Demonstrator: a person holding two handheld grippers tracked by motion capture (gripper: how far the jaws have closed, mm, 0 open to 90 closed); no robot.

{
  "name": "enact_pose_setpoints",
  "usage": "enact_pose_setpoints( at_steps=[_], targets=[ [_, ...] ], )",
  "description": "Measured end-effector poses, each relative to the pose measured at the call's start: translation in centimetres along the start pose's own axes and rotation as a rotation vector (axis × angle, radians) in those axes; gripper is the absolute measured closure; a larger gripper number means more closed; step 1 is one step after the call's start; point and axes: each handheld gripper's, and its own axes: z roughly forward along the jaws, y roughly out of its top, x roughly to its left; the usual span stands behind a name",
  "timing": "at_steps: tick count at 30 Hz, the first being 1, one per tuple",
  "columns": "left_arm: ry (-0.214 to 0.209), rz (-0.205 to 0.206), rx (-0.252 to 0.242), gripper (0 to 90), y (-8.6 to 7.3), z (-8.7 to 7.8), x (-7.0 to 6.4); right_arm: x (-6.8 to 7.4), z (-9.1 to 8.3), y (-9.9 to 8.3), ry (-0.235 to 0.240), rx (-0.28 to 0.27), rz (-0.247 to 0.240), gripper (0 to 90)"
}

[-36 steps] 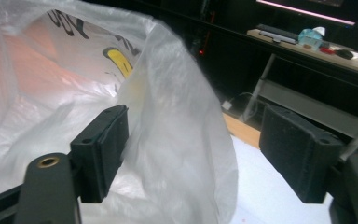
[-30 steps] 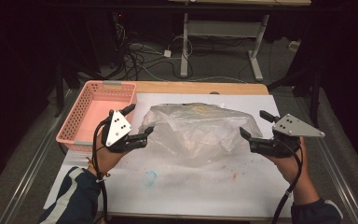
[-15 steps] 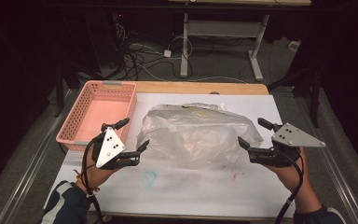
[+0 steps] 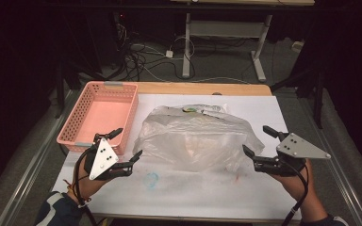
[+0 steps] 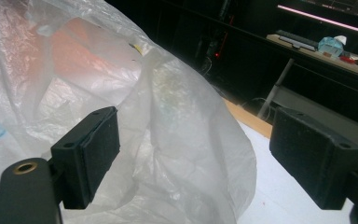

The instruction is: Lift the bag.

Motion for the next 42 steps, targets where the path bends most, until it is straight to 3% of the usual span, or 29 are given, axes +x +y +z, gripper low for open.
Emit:
enact_pose_setpoints(
  at_steps=[13, 21, 26, 32, 42],
  targets=[
    [0.003, 0.023, 0.049, 16.0, -1.7, -0.8, -0.5, 1.0, -1.5, -0.6, 0.023, 0.009, 0.036, 16.3],
    [0.007, 0.002, 0.103, 16.1, -3.6, -1.0, -0.6, 1.4, -2.2, -1.9, 0.025, 0.039, 0.050, 16.3],
    [0.010, -0.007, 0.124, 16.1, -4.8, -1.1, -0.7, 1.6, -2.1, -3.3, 0.027, 0.053, 0.057, 16.2],
    [0.014, -0.014, 0.140, 16.1, -5.9, -1.2, -0.9, 1.9, -1.5, -5.4, 0.021, 0.096, 0.015, 15.8],
    [0.008, -0.020, 0.191, 16.0, -7.8, -1.2, -1.1, 1.6, -1.0, -7.8, 0.015, 0.137, 0.028, 16.1]
  ],
)
